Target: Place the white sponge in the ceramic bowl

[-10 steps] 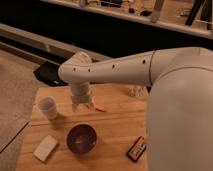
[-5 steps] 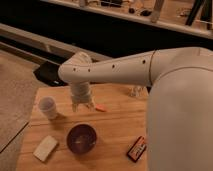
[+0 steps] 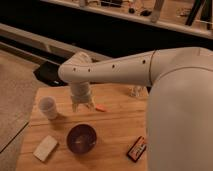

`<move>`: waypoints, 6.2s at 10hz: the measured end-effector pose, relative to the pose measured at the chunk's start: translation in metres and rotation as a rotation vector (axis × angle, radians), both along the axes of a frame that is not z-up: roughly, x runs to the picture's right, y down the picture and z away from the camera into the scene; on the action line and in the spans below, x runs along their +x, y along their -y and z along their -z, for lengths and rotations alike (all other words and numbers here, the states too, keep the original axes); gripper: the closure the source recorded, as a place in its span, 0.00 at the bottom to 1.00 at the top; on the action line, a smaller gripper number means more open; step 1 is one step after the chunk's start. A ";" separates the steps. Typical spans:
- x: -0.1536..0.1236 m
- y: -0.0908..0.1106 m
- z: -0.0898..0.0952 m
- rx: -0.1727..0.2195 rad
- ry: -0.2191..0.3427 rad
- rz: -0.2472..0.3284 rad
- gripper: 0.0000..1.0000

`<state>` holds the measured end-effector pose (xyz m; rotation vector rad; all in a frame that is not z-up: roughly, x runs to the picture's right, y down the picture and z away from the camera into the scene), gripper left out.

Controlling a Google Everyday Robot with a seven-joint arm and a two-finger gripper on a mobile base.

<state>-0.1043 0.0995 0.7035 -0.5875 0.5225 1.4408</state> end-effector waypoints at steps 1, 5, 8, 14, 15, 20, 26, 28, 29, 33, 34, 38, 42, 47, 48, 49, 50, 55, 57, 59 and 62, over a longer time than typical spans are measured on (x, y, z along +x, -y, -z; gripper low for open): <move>0.000 0.000 0.000 0.000 0.000 0.000 0.35; 0.000 0.000 0.000 0.000 0.000 0.000 0.35; 0.000 0.000 0.000 0.000 0.000 0.000 0.35; -0.018 -0.010 0.012 0.013 0.054 0.106 0.35; -0.025 -0.014 0.014 0.021 0.066 0.137 0.35; -0.091 -0.057 0.028 -0.002 0.123 0.256 0.35; -0.161 -0.107 0.014 -0.100 0.179 0.249 0.35; -0.175 -0.124 0.012 -0.125 0.220 0.272 0.35; -0.181 -0.133 0.011 -0.133 0.240 0.281 0.35; -0.189 -0.172 0.009 -0.174 0.314 0.368 0.35; -0.190 -0.178 0.009 -0.181 0.326 0.387 0.35; -0.196 -0.190 0.006 -0.194 0.340 0.417 0.35; -0.210 -0.193 -0.001 -0.168 0.345 0.402 0.35; -0.219 -0.193 -0.023 -0.092 0.315 0.391 0.35; -0.220 -0.192 -0.027 -0.084 0.312 0.383 0.35; -0.220 -0.191 -0.031 -0.079 0.310 0.377 0.35; -0.218 -0.192 -0.037 -0.075 0.308 0.377 0.35; -0.214 -0.198 -0.051 -0.065 0.313 0.419 0.37; -0.214 -0.199 -0.053 -0.064 0.310 0.433 0.56; -0.212 -0.199 -0.054 -0.062 0.304 0.438 0.76; -0.211 -0.195 -0.054 -0.058 0.294 0.429 0.99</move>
